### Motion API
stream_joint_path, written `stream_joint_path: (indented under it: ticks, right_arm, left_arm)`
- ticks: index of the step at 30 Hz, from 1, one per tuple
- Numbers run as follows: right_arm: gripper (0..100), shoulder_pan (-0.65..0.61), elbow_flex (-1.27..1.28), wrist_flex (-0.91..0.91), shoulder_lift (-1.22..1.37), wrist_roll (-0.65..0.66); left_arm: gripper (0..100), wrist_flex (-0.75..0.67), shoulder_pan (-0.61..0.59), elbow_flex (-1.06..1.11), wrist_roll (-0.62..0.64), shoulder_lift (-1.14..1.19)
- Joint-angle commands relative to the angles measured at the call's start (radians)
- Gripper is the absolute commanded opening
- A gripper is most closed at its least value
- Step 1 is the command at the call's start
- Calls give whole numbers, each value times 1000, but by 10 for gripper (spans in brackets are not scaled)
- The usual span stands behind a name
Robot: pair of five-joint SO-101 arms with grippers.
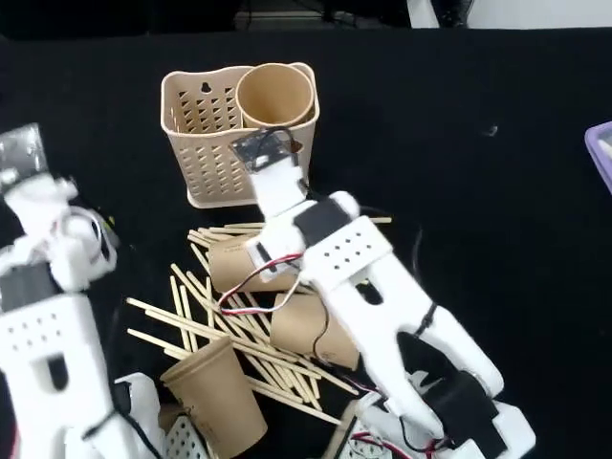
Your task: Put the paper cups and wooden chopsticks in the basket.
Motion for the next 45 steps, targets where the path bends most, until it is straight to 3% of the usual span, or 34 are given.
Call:
stream_joint_path:
  ticks: [1, 10, 14, 21, 26, 29, 45]
  right_arm:
    - [240, -21, -70, 11, -1, -9]
    - [240, -21, -58, -2, 8, -9]
    - [234, -25, -13, -72, 8, -9]
    - [82, -25, 71, -189, 7, -3]
    - [83, -25, 35, -137, 2, 0]
    - [17, -20, 4, -118, -1, 2]
    - [11, -23, -58, 63, -202, 141]
  left_arm:
    - [173, -150, 1, 214, 3, -184]
    - [173, -408, 2, 472, 92, -275]
    - [173, -414, 2, 496, 135, -278]
    - [173, -407, 4, 495, 144, -282]
    - [173, -405, 73, 501, 144, -282]
    - [173, -376, 97, 498, 144, -282]
    - [173, -381, 91, 493, 144, -284]
